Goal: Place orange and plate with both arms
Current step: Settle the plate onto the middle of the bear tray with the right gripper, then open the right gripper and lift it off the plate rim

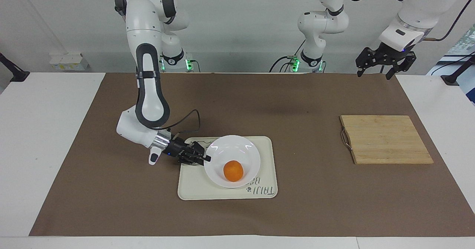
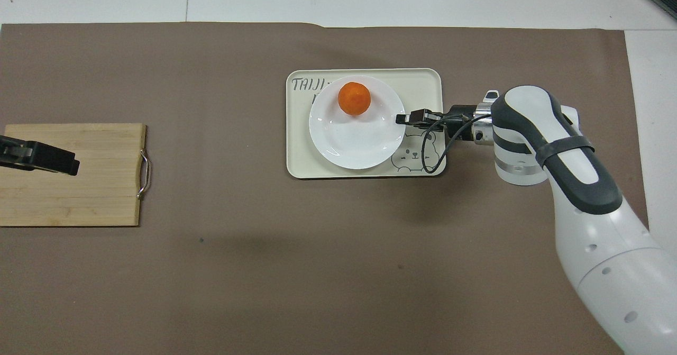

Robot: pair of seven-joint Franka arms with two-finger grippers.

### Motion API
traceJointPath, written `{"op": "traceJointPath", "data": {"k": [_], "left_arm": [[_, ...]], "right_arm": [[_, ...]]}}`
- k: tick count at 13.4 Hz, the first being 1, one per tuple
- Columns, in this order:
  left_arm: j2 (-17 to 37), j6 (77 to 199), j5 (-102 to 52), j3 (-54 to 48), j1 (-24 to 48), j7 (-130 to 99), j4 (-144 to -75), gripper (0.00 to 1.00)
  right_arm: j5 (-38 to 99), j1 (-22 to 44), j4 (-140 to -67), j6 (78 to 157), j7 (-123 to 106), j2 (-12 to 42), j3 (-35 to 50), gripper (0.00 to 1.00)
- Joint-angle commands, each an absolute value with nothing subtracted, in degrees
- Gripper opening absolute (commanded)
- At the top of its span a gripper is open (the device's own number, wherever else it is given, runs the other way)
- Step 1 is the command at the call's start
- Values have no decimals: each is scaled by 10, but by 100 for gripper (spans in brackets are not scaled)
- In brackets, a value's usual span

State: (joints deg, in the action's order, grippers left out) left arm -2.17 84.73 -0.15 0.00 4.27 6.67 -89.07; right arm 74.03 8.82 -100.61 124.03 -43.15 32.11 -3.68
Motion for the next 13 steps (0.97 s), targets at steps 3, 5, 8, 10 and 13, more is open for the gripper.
{"op": "traceJointPath", "data": {"k": [3,5,8,10,13], "left_arm": [[-38,861,-5,3,47,64,-911,100],[-38,861,-5,3,47,64,-911,100],[-38,862,-5,3,47,65,-911,100],[-38,862,-5,3,47,65,-911,100],[-37,863,-5,3,46,66,-911,100]], "right_arm": [[632,86,-999,1242,-376,283,-40,100],[558,84,-989,1242,-338,267,-40,100],[444,86,-981,1241,-273,248,-48,100],[309,95,-979,1240,-184,221,-47,100],[163,98,-980,1215,-59,184,-40,100]]}}
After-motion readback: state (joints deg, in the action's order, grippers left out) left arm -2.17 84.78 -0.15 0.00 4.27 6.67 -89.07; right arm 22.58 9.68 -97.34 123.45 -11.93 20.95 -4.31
